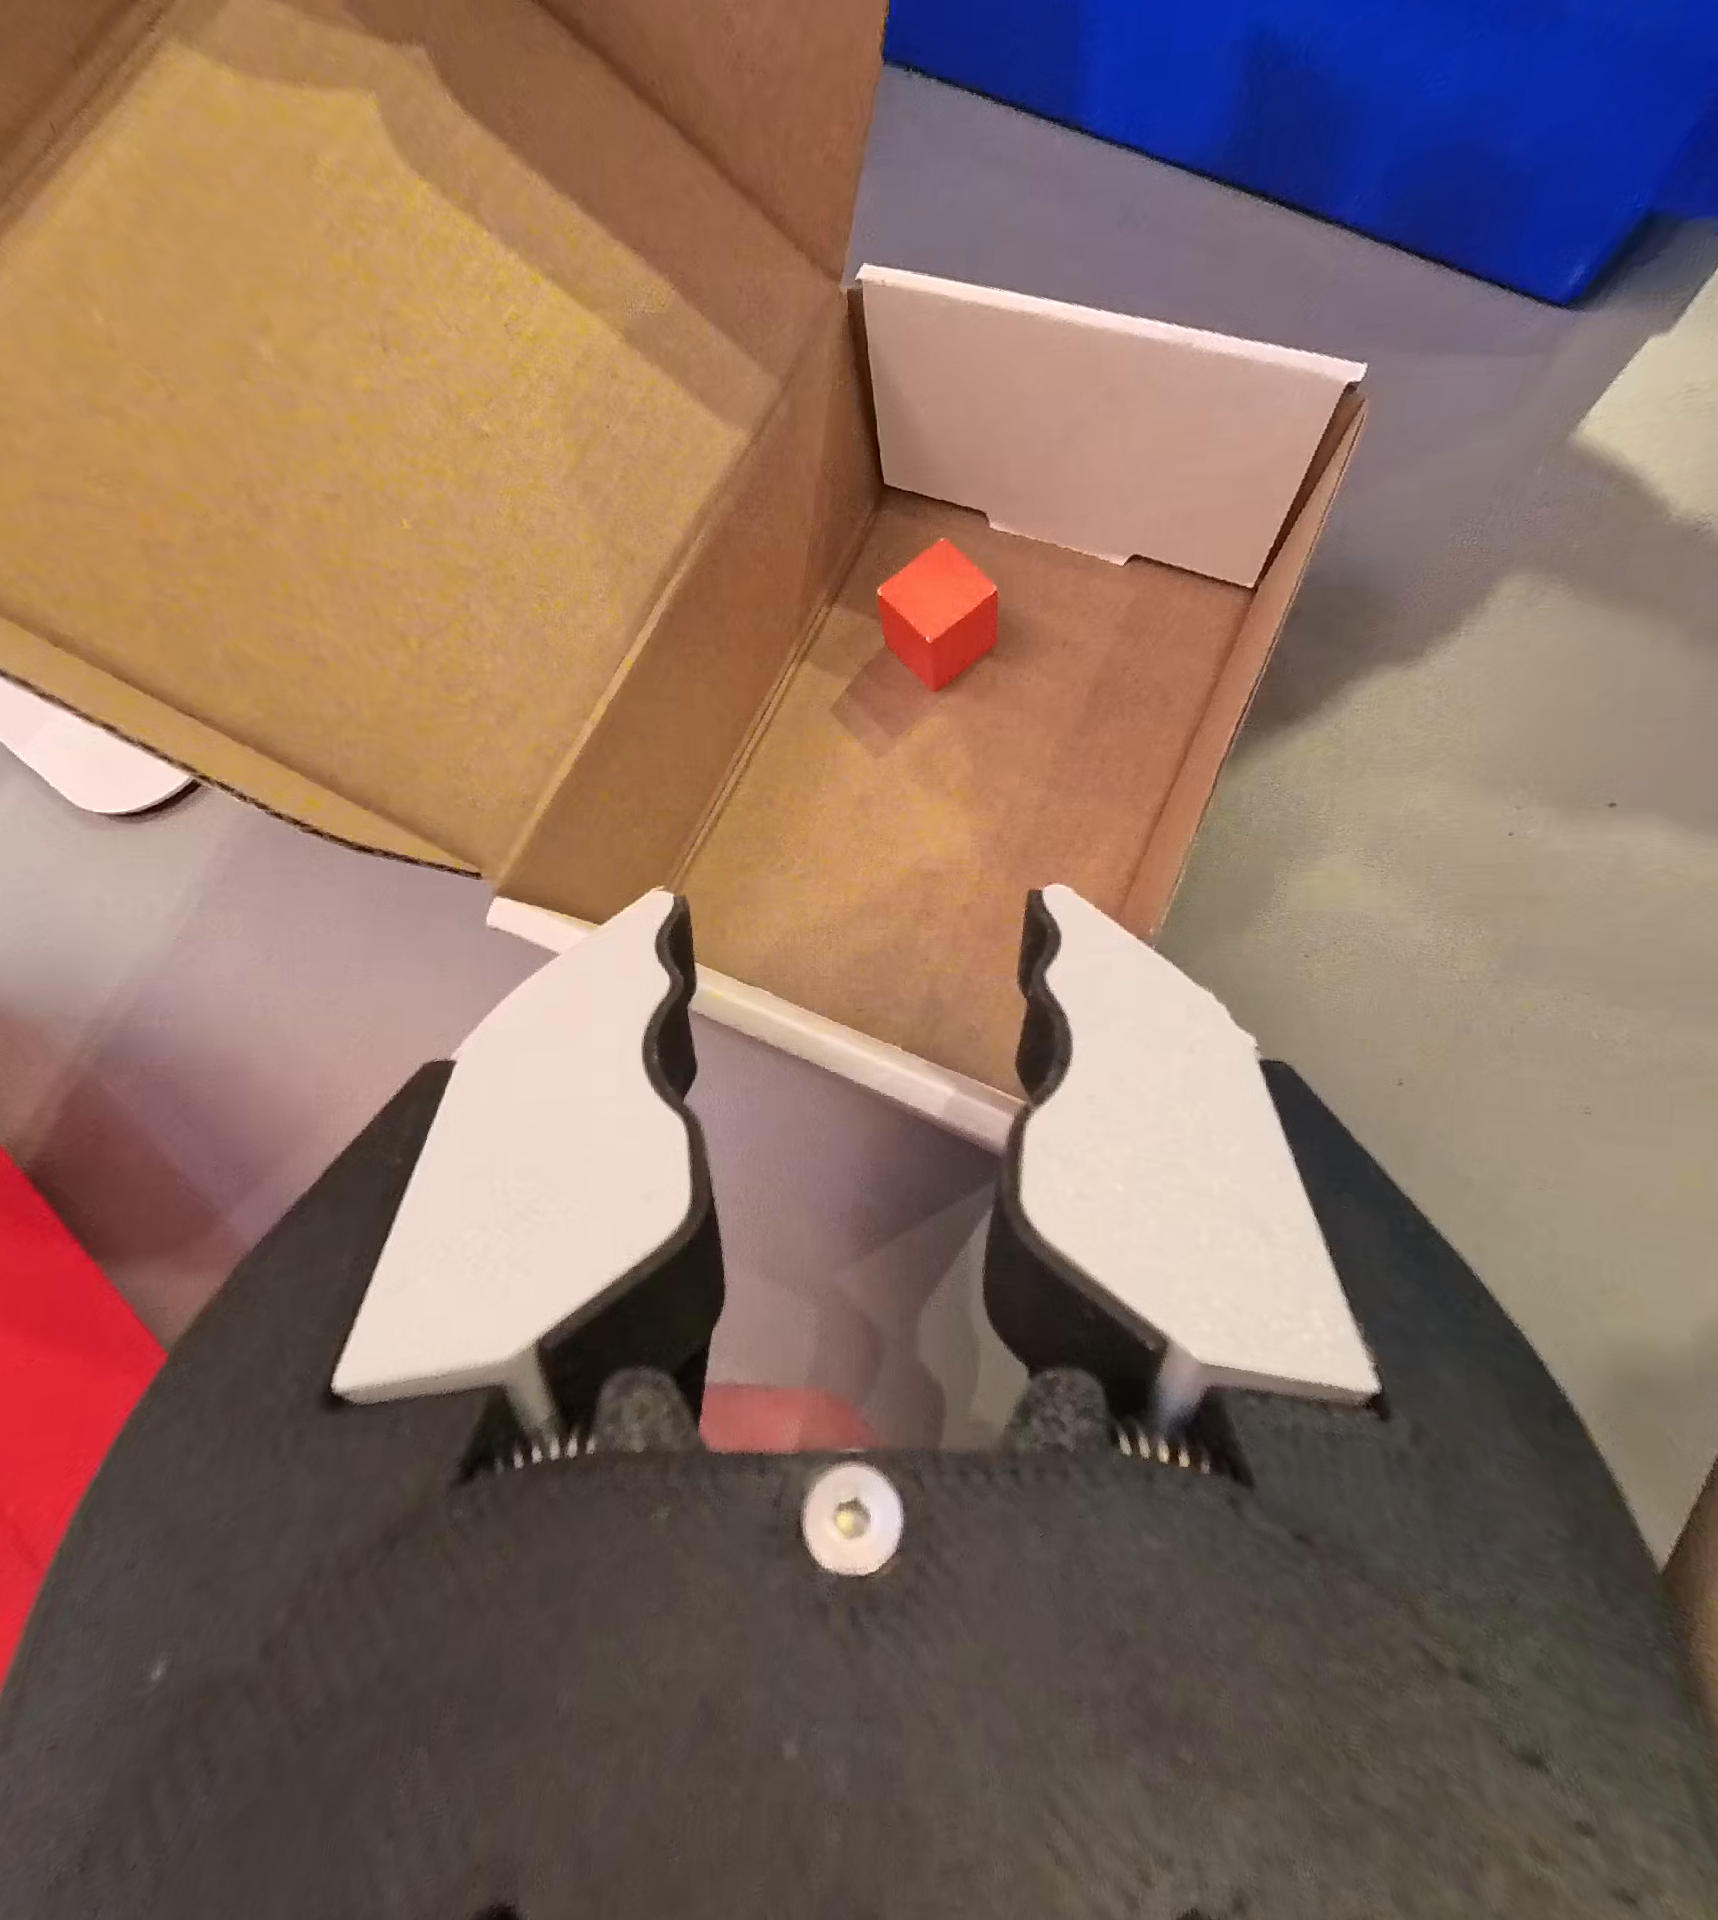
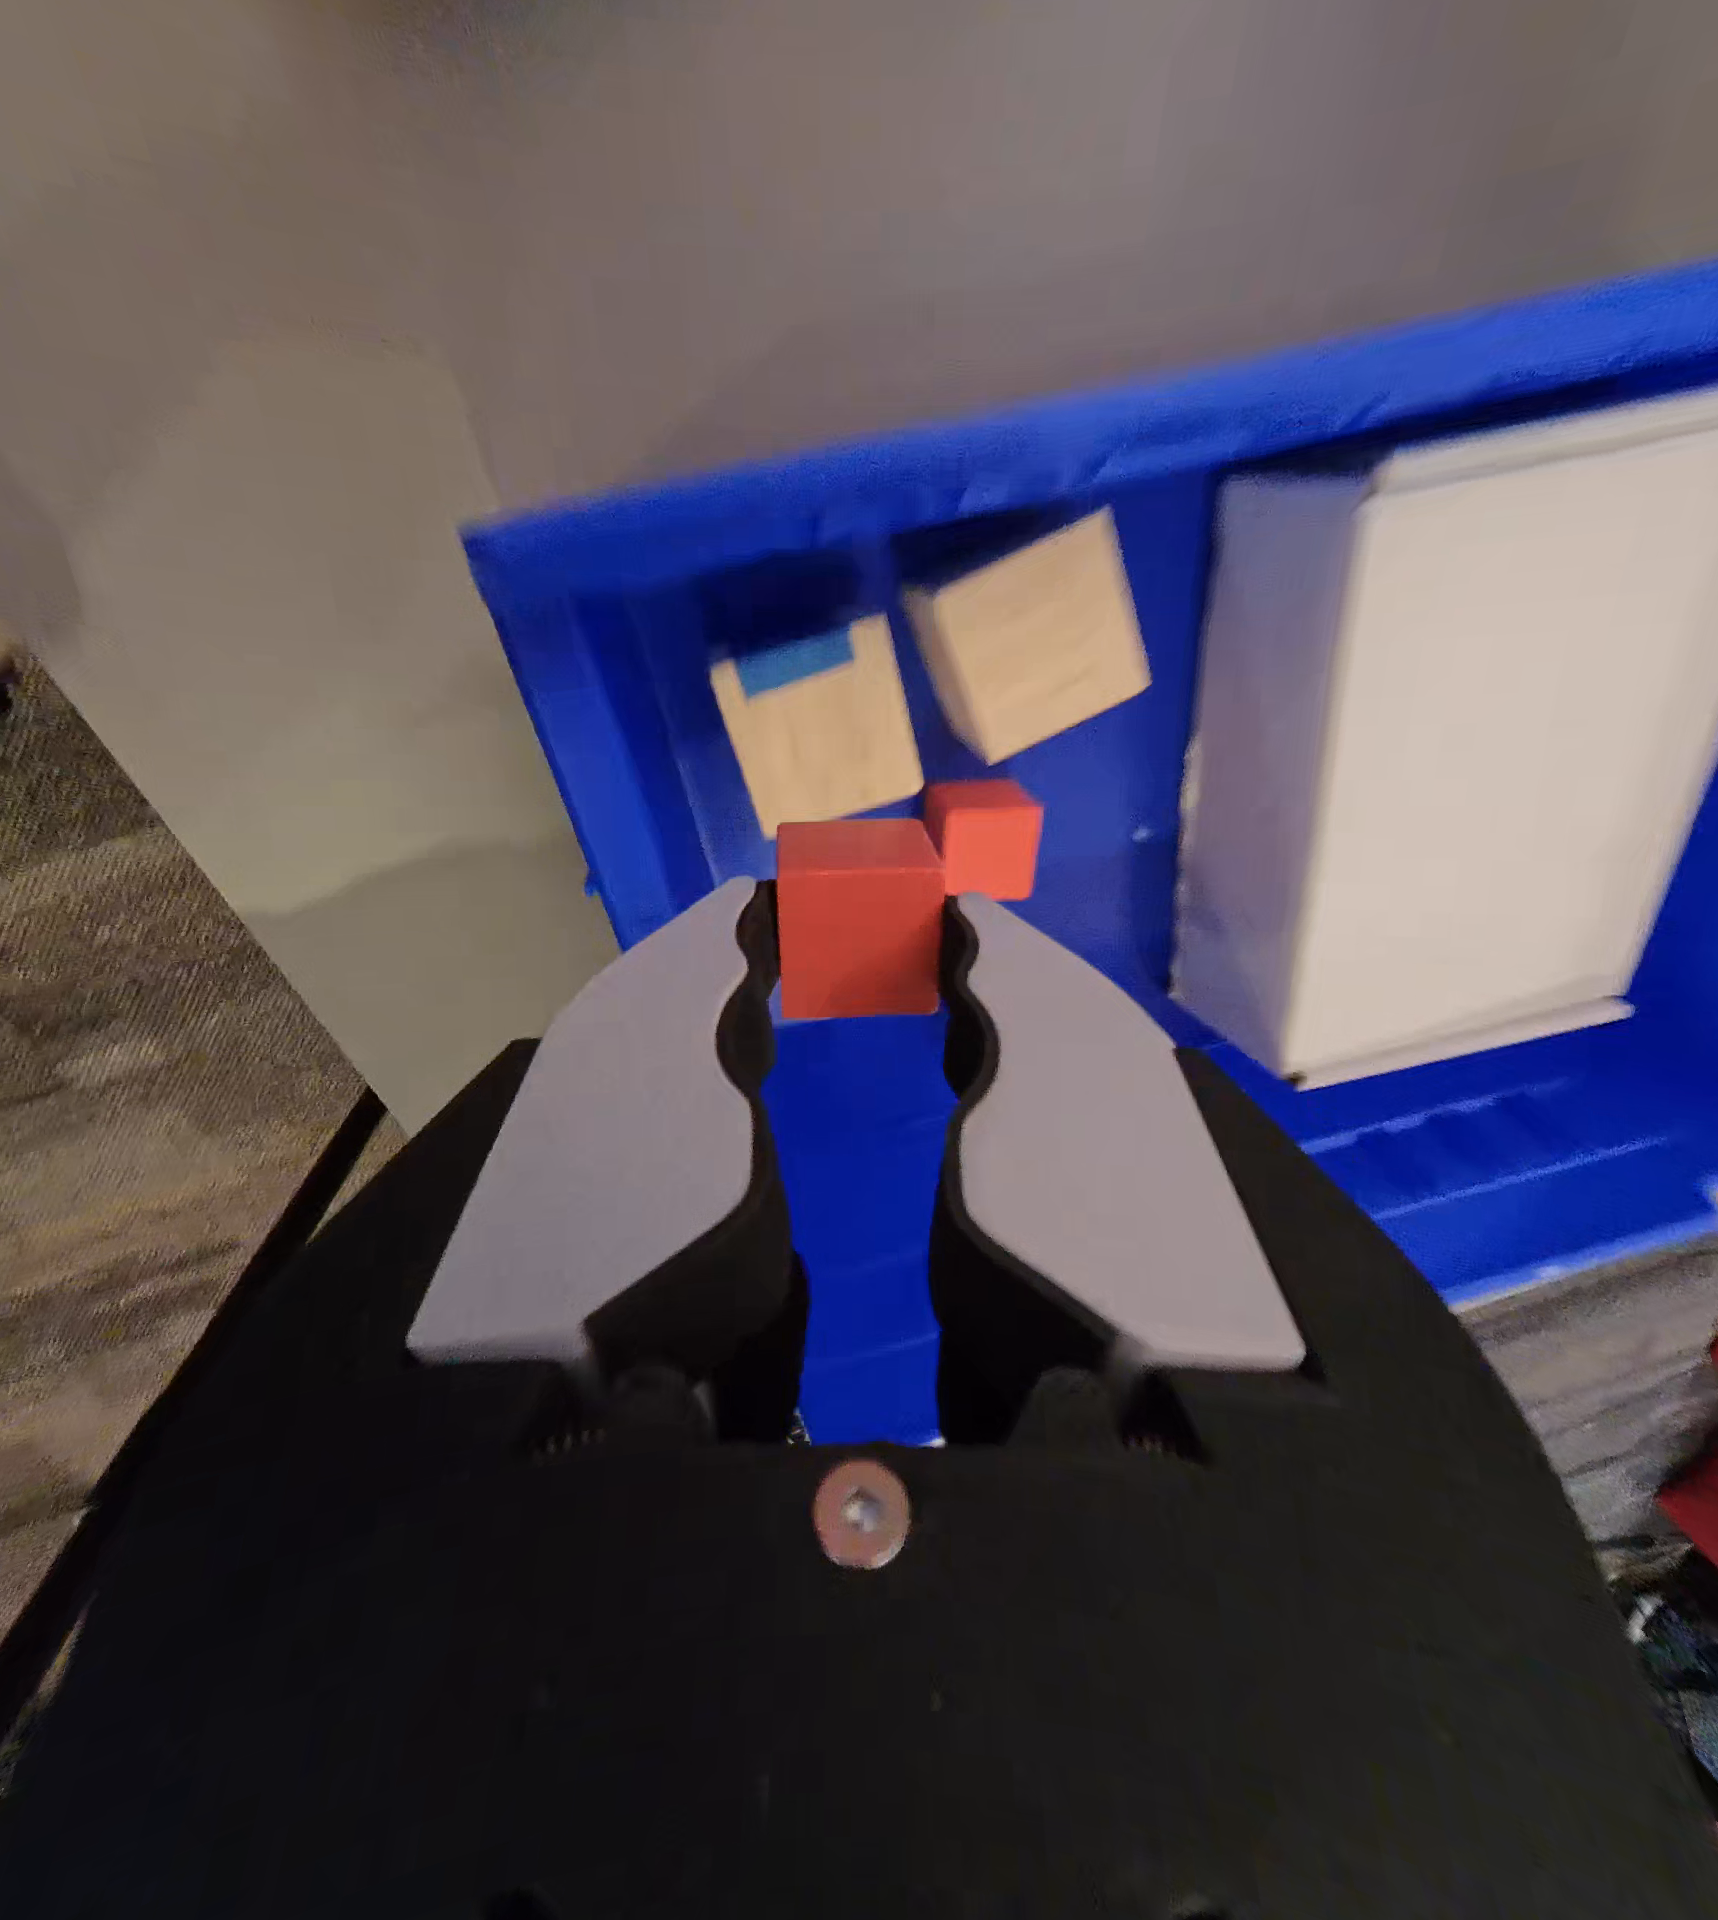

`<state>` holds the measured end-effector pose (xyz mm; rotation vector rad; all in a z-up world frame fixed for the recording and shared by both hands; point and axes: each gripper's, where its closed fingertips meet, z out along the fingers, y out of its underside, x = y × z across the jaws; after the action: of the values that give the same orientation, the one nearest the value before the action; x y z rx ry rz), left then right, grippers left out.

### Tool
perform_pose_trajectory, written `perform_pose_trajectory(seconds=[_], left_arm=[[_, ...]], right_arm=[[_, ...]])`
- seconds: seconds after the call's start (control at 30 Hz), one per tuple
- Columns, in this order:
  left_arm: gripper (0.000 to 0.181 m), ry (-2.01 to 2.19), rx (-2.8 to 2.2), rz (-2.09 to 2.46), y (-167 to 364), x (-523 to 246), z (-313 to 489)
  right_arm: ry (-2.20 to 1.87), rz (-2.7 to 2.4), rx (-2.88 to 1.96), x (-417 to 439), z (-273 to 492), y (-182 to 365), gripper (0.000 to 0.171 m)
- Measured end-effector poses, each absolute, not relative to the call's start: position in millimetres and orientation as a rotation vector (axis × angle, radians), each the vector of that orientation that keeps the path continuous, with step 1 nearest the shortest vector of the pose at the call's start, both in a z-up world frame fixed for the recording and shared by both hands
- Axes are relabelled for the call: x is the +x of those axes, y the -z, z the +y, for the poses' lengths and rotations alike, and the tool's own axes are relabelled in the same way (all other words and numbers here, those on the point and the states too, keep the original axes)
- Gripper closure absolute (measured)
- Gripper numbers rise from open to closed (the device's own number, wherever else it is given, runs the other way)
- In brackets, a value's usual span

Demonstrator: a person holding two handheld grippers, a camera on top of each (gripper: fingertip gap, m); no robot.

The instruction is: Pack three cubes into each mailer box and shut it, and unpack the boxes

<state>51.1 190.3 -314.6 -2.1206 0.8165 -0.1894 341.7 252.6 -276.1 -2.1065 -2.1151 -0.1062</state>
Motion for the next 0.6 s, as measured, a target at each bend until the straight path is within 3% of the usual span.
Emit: perform_pose_trajectory(seconds=[0.03, 0.4, 0.6], left_arm=[[0.121, 0.189, -2.121, 0.816, 314.6, 51.3, 190.3], [0.120, 0.196, -2.123, 0.814, 315.0, 51.3, 190.8], [0.120, 0.195, -2.123, 0.815, 315.0, 51.2, 190.6]], right_arm=[[0.127, -2.129, -2.128, 350.3, 252.9, 288.5, 0.143], [0.141, -2.165, -2.232, 367.9, 258.4, 343.2, 0.142], [0.219, -2.080, -2.220, 363.7, 260.7, 299.9, 0.126]])
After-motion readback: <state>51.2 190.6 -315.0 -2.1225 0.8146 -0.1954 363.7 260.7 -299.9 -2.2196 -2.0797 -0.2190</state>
